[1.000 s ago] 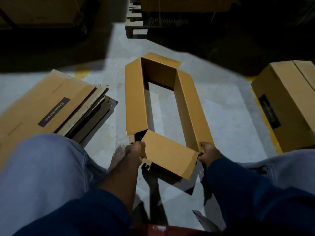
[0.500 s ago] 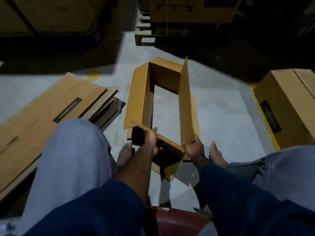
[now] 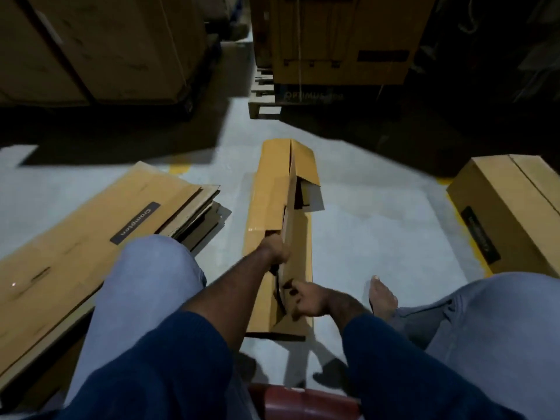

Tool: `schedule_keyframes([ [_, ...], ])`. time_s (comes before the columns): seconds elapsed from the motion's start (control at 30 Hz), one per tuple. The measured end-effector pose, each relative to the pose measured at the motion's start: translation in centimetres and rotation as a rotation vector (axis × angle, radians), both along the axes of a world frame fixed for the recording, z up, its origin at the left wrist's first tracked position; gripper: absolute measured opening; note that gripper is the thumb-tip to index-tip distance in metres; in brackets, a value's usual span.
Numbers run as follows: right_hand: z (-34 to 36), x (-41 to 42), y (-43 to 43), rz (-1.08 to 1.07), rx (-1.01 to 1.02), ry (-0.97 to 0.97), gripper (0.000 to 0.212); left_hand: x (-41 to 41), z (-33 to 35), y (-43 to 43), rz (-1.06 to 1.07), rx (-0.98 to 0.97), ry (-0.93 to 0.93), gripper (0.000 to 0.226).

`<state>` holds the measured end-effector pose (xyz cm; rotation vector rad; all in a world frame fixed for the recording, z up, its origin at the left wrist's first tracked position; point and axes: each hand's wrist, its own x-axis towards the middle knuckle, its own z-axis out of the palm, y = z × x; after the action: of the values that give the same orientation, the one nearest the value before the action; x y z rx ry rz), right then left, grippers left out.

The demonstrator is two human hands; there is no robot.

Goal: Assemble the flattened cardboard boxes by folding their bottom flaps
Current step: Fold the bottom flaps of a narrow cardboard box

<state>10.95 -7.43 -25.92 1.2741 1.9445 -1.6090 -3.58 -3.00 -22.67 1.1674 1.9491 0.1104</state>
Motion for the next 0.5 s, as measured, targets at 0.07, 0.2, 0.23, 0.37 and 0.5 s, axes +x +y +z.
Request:
schedule_keyframes([
  [0.07,0.0,0.3,1.8,0.042,-0.028,-0.124,0.063,-0.5,-1.3,-0.7,0.019,0.031,0.088,0.024],
  [0.2,2.5,1.0,7.2,-0.567,0.122,0.051,0.024,-0.2,-0.6,-0.4,0.071,0.226,0.059,0.014],
  [0.23,3.4,1.0,8.6,-0.740,0.082,0.142,0.023,0.0,0.2,0.0,0.068,0.282,0.048,0.009],
  [0.37,9.2,-0.1,13.4,-0.780,0.008,0.251,0.066,0.1,3.4,1.0,-0.020,0.419,0.114,0.015],
  [0.5,12.2,-1.6,17.1,-0.742,0.054,0.288,0.091,-2.1,4.7,1.4,-0.202,0.481,0.227,0.004],
])
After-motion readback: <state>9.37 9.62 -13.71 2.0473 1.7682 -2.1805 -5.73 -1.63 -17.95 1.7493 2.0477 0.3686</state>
